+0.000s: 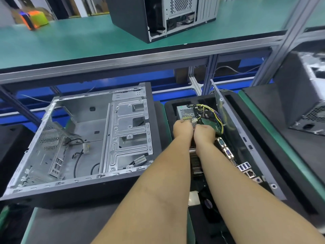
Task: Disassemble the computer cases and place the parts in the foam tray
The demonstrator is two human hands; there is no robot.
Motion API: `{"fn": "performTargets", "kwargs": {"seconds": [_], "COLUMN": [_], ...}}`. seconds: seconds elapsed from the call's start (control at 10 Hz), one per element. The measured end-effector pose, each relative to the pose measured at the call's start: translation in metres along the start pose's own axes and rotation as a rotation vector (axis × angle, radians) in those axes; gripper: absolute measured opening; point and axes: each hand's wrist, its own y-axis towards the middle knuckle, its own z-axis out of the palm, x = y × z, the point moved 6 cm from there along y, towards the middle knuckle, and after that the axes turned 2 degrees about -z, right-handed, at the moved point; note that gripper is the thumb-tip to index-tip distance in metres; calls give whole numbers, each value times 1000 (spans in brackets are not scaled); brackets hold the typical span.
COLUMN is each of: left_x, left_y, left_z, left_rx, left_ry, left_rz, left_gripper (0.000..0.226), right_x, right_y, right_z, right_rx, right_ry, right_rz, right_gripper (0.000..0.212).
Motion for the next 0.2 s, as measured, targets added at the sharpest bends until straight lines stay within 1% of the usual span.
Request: {"fn": "performTargets", "kwargs": {"seconds": [0.1, 0.2], "left_x": [-1, -3], "left_y": [-4, -6], "left_z": [-6, -11], "left_rx": [4, -14], "left_ry": [7, -10], "left_rz": [8, 46], "left_gripper": [22, 27], "right_x": [-5, -8], "right_y": [-8, -17], "right_z": [4, 5], "right_rx": [46, 78], "right_ry": [56, 107], "right_rz": [10, 17], "right_gripper": [20, 26]}}
